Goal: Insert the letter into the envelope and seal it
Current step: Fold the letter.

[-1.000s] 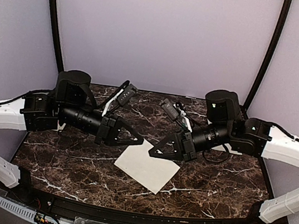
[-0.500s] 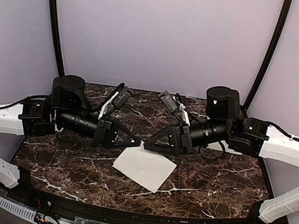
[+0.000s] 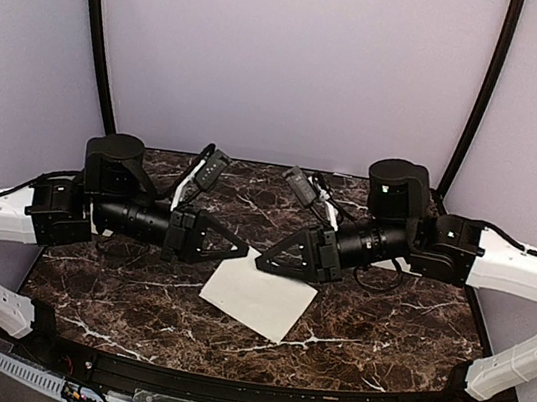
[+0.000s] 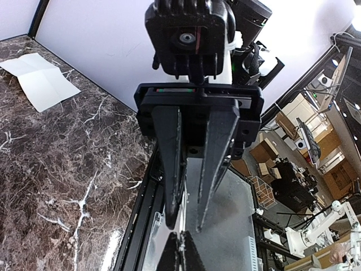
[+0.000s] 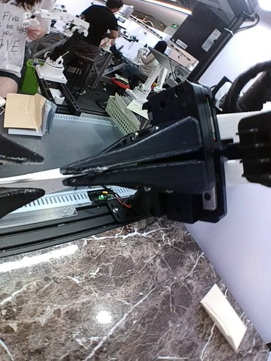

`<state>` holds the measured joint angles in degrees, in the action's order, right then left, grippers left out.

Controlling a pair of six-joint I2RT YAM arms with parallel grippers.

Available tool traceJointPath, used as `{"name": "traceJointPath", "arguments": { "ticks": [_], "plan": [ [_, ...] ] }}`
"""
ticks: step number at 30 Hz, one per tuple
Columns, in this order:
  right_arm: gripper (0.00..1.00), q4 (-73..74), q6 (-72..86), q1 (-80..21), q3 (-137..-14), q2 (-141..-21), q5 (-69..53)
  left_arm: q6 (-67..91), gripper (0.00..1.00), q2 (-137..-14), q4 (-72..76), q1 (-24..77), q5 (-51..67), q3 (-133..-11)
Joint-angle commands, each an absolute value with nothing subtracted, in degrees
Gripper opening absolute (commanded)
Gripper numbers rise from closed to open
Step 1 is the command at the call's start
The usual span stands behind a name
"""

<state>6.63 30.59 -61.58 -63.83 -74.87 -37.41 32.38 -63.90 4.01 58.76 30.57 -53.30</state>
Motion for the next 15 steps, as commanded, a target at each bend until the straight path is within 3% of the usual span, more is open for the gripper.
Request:
{"name": "traceJointPath", "arguments": {
  "ticks": [1,4,7,12,15],
  "plan": [
    [0.16,7.4,30.69,-62.11,-62.1,-71.72,-35.42,31.6,0.0,-61.48,2.55,58.19,28.88,-54.01],
    [0.13,7.9,31.07,-62.07,-60.52,-70.41,-34.69,31.2,0.0,-60.64,1.25,57.63,28.06,-54.22],
    [0.0,7.58,31.57,-62.13,-59.19,-68.92,-33.81,31.03,0.0,-60.05,0.73,57.1,27.98,-54.31],
    [0.0,6.95,32.28,-62.14,-57.84,-67.31,-32.96,31.55,0.0,-59.45,0.32,56.77,27.67,-54.12],
    [0.24,7.21,32.43,-62.09,-57.62,-67.07,-32.65,31.88,0.0,-59.26,0.31,56.62,27.32,-53.91]
  ]
}}
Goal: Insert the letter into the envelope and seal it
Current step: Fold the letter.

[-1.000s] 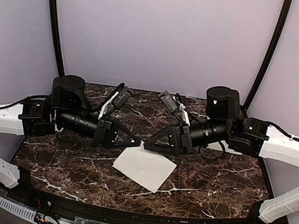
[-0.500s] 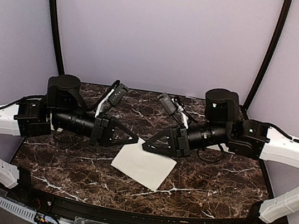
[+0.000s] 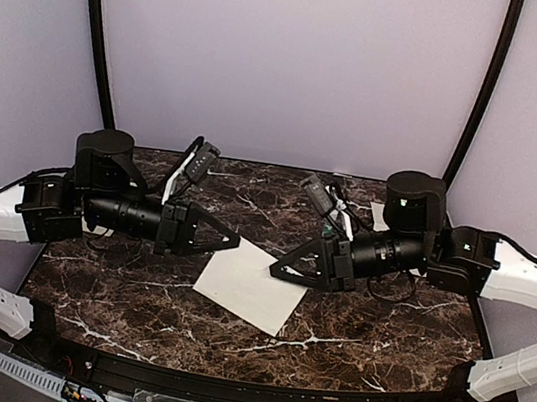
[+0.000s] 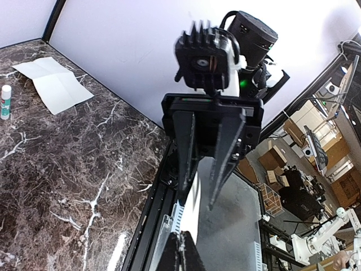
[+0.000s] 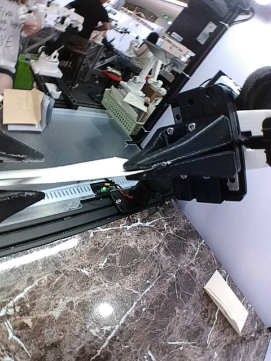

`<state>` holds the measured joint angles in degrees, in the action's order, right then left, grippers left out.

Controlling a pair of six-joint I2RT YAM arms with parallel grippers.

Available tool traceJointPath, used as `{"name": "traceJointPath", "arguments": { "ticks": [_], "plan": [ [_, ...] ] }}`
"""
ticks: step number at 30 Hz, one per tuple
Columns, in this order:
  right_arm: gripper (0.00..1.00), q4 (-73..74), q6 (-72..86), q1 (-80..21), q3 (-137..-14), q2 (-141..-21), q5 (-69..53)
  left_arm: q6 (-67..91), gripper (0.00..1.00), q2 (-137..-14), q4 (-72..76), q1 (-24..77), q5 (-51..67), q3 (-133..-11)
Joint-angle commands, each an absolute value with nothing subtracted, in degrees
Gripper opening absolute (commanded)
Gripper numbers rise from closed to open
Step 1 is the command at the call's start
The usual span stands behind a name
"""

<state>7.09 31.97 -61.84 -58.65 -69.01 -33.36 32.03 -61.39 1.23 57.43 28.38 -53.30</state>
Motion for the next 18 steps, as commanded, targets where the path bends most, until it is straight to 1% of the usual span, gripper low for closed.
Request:
{"name": "traceJointPath", "arguments": {
  "ticks": [1,3,4,6,9,16,17,18],
  "plan": [
    [0.26,7.33,32.49,-62.07,-57.53,-66.84,-32.47,32.07,0.0,-59.25,0.33,56.56,27.28,-53.84],
    [0.25,7.54,32.45,-62.07,-57.25,-66.42,-31.98,32.22,0.0,-59.31,0.33,56.48,27.08,-53.77],
    [0.23,7.61,32.37,-62.11,-57.11,-66.2,-31.74,32.28,0.0,-59.28,0.3,56.33,26.99,-53.78],
    [0.12,7.9,32.36,-62.07,-56.96,-65.82,-31.2,32.34,0.0,-59.2,0.35,56.23,26.84,-53.79],
    [0.0,8.23,32.19,-62.14,-56.9,-65.68,-30.56,32.34,0.0,-59.09,0.3,55.94,26.81,-53.83],
    [0.0,7.8,32.17,-62.08,-56.41,-64.81,-29.41,32.69,0.0,-58.61,0.34,55.58,27.08,-53.56],
    [0.0,7.59,32.26,-62.1,-56.36,-64.65,-29.3,32.82,0.02,-58.57,0.61,55.51,27.58,-53.41],
    [0.0,7.17,32.37,-62.13,-56.34,-64.43,-29.27,33.19,0.07,-58.48,0.83,55.49,27.94,-53.04]
  ]
}}
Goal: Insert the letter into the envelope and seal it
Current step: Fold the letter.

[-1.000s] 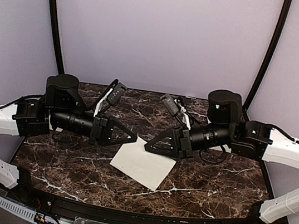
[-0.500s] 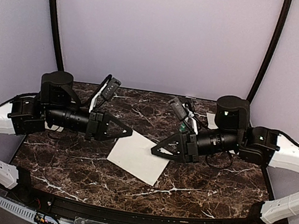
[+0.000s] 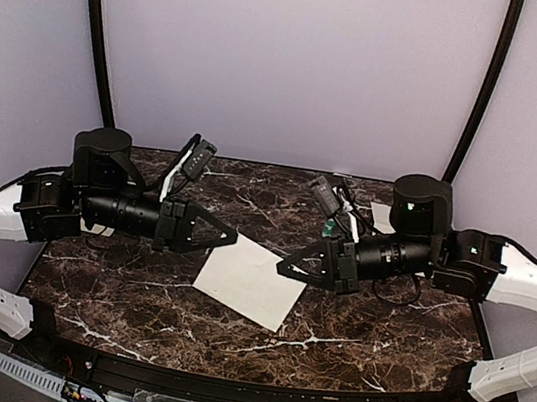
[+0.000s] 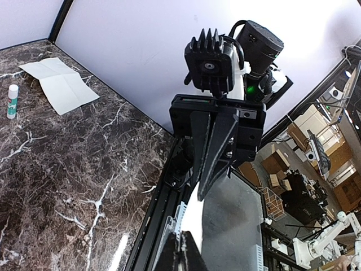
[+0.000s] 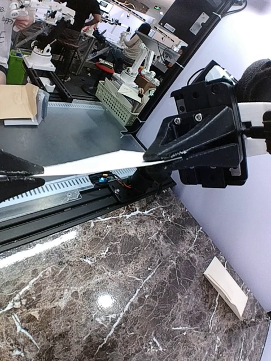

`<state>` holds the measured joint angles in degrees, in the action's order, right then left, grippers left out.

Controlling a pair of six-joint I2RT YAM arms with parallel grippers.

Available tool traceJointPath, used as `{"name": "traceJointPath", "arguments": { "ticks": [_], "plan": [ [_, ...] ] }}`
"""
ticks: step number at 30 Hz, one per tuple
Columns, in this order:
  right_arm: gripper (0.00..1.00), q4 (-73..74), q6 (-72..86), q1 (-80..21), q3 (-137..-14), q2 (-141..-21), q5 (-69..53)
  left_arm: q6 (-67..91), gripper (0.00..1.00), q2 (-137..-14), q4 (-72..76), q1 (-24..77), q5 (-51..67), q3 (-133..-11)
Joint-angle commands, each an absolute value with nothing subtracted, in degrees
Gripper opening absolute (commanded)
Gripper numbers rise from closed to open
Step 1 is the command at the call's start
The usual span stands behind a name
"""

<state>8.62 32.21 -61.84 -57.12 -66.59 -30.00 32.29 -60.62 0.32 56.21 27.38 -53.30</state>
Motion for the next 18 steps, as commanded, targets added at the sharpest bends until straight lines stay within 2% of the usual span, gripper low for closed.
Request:
{"name": "traceJointPath", "arguments": {
  "ticks": [1,3,5,6,12,16,18],
  "plan": [
    [0.0,6.52,32.62,-62.14,-56.13,-64.15,-29.33,33.47,0.21,-58.46,1.44,55.47,28.52,-52.84],
    [0.0,4.79,33.19,-62.07,-55.87,-63.58,-29.69,34.34,0.37,-58.37,2.45,55.46,29.38,-51.92],
    [0.0,3.35,33.64,-62.09,-55.64,-63.02,-30.17,35.22,0.46,-58.67,3.57,55.49,30.81,-50.93],
    [0.0,2.96,33.79,-62.13,-55.64,-62.93,-30.23,35.9,0.47,-58.78,4.03,55.52,31.44,-50.31],
    [0.0,3.11,33.8,-62.13,-55.72,-62.32,-29.45,37.34,0.43,-58.88,5.78,55.47,34.09,-48.52],
    [0.0,3.48,33.59,-62.07,-55.72,-62.46,-29.8,37.35,0.33,-58.18,5.52,55.46,34.23,-48.24],
    [0.0,4.31,33.3,-62.14,-56.29,-63.0,-30.4,37.33,0.32,-58.14,5.35,55.5,34.58,-48.25]
  ]
}}
